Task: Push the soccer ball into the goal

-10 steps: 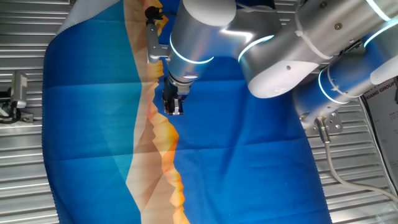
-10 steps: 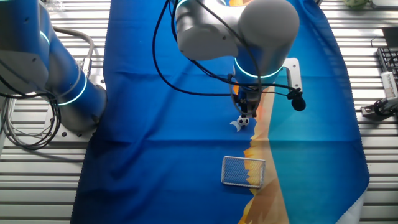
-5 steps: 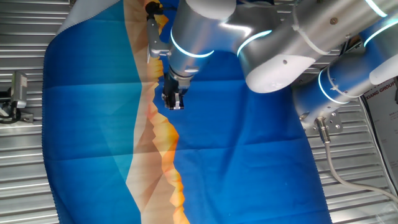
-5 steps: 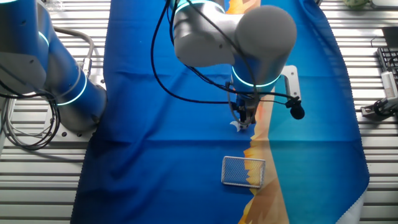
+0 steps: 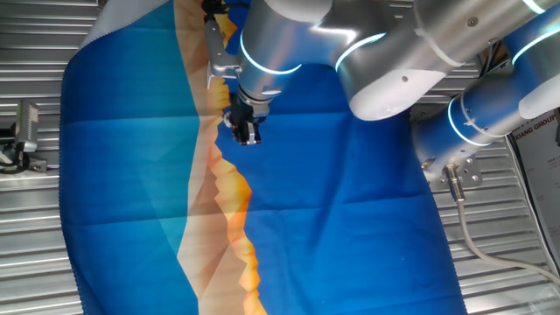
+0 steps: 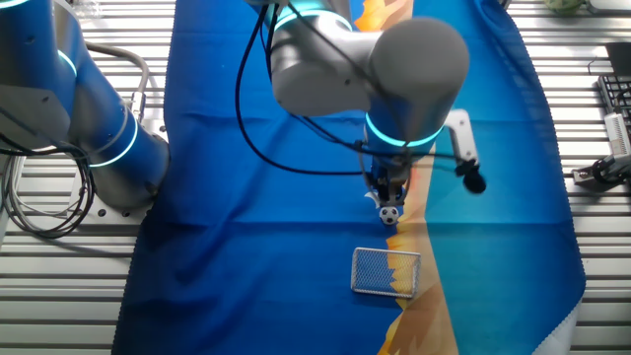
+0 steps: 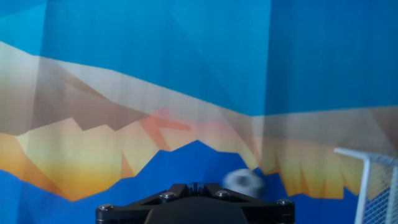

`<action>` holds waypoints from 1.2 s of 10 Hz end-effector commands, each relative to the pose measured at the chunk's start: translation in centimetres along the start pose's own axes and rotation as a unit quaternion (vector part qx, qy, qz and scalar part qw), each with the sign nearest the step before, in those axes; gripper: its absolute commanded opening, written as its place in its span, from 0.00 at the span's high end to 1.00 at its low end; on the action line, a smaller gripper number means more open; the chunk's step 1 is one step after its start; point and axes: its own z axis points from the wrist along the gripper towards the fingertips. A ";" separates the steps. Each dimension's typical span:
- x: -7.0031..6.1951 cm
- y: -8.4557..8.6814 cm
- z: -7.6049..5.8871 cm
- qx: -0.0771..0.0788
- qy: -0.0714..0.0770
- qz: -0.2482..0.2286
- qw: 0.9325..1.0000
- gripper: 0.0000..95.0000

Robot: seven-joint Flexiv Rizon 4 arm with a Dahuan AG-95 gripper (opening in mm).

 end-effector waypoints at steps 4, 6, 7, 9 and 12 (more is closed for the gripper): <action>-0.9 0.1 0.1 -0.007 -0.005 0.001 1.000 1.00; -1.1 0.5 0.3 -0.003 -0.004 0.005 1.000 1.00; -1.2 0.7 0.5 -0.002 -0.004 0.008 1.000 1.00; -1.9 0.6 0.7 -0.003 -0.005 0.009 1.000 1.00; -2.8 0.9 0.8 -0.002 -0.004 0.012 1.000 1.00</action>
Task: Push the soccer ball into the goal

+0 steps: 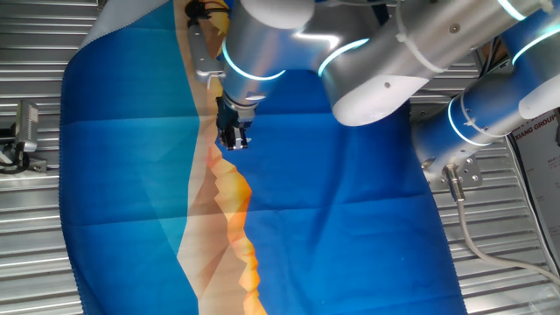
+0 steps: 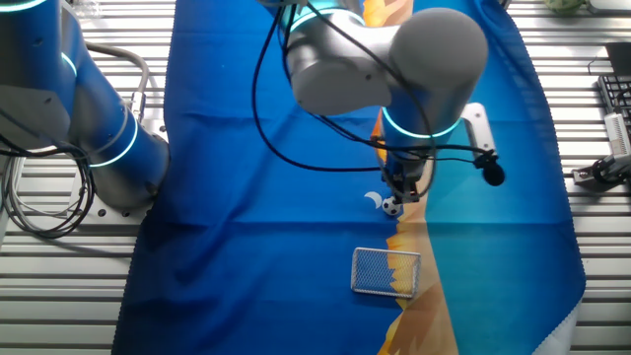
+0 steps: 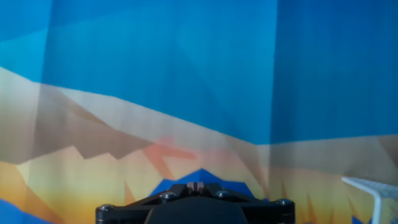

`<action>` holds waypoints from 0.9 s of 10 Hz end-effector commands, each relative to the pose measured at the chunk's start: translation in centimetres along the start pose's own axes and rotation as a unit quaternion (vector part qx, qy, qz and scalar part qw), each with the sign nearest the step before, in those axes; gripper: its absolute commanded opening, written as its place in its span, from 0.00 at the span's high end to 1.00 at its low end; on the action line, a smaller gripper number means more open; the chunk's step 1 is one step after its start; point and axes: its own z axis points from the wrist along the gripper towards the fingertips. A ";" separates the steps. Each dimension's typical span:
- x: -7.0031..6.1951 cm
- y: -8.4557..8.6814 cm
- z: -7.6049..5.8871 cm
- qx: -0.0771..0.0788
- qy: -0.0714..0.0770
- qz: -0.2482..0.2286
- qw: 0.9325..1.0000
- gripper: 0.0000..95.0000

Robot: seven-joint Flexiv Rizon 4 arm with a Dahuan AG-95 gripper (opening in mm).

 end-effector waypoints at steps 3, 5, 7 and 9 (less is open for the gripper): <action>-0.2 0.3 0.3 0.004 -0.004 0.006 1.000 1.00; -0.2 0.3 0.4 0.004 -0.004 0.008 1.000 1.00; 0.2 0.4 0.2 0.003 -0.003 0.010 1.000 1.00; 0.9 0.5 0.0 0.002 -0.002 0.009 1.000 1.00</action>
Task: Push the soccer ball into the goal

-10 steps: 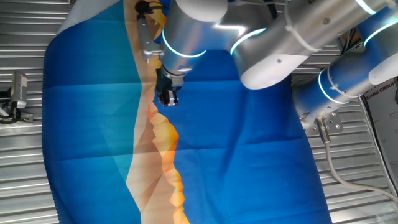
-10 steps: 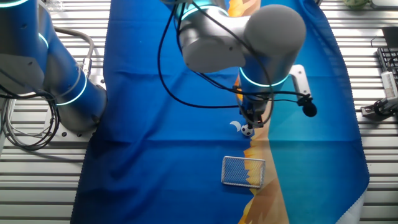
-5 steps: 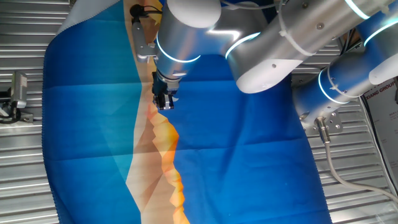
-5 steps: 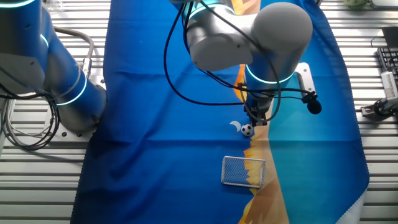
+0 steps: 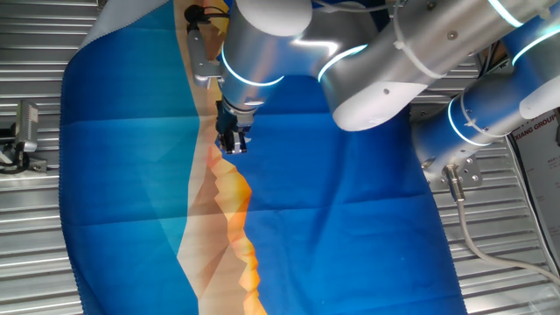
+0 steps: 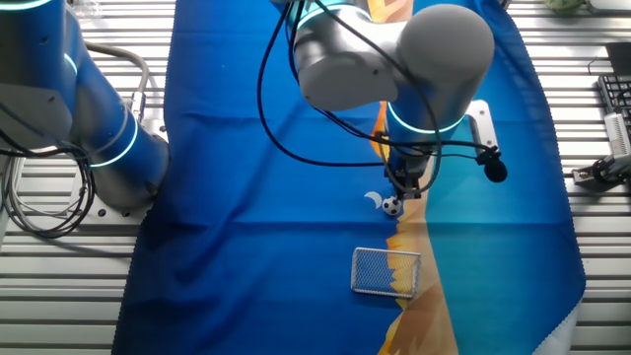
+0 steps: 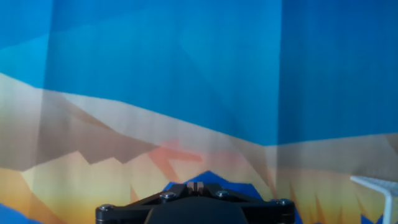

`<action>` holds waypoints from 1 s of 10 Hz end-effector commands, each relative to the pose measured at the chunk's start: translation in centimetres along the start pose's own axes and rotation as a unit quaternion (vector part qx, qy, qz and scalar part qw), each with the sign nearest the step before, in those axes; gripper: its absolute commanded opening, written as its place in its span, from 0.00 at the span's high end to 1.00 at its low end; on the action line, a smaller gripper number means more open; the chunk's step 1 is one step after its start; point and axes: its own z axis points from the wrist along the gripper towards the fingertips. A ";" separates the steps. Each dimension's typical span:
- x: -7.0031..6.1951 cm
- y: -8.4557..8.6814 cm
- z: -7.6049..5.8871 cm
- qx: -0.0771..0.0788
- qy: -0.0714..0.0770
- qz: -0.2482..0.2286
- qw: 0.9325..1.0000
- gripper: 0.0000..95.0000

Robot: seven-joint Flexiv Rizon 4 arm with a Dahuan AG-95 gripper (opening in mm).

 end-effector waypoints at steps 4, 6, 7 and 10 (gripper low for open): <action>0.8 0.1 0.0 -0.003 -0.002 0.002 1.000 1.00; 0.7 0.1 0.1 -0.003 -0.003 0.003 1.000 1.00; 0.7 0.1 0.1 -0.003 -0.003 0.003 1.000 1.00; 1.5 -1.8 -0.3 0.005 0.001 -0.024 1.000 1.00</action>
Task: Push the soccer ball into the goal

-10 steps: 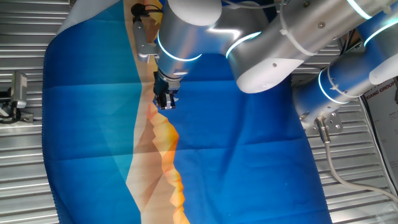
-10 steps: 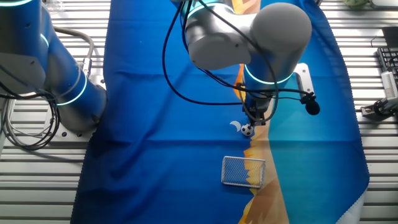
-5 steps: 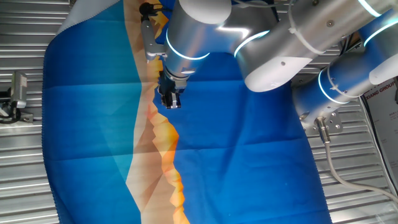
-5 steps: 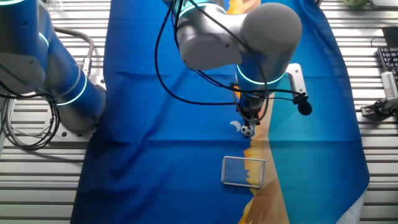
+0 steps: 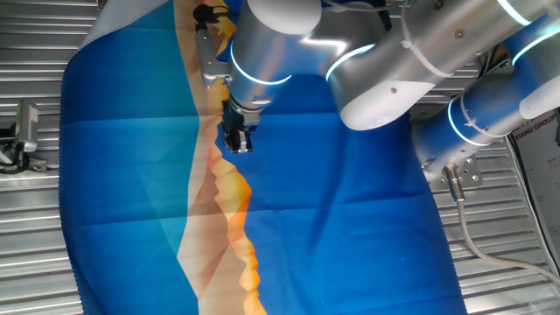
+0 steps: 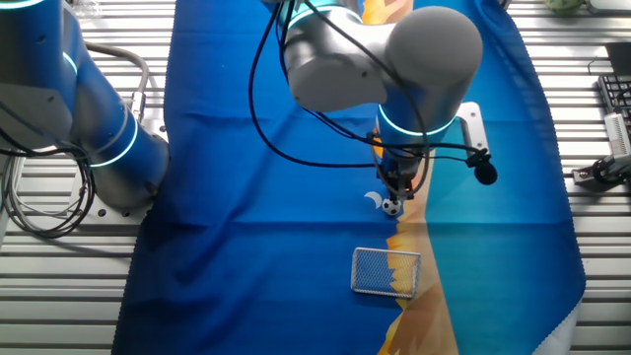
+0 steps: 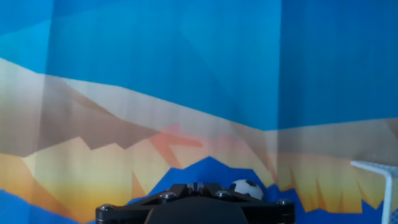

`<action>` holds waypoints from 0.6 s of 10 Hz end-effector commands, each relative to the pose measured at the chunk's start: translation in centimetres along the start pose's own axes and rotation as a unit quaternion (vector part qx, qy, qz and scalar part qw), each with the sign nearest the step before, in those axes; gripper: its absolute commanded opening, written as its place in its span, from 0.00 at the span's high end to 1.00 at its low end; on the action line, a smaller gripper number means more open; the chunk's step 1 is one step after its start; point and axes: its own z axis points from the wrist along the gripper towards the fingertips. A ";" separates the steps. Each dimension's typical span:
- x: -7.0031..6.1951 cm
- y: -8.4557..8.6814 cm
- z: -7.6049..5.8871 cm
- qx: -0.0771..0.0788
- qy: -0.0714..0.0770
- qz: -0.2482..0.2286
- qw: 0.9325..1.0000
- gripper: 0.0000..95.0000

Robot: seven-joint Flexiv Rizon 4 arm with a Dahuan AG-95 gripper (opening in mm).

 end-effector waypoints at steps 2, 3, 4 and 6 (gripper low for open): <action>1.9 -3.5 -0.8 0.059 0.018 -0.080 0.995 1.00; 2.7 -4.7 -1.4 0.092 0.037 -0.101 0.990 1.00; 2.7 -4.7 -1.4 0.092 0.038 -0.099 0.990 1.00; 2.3 -4.6 -1.2 0.078 0.029 -0.094 0.992 1.00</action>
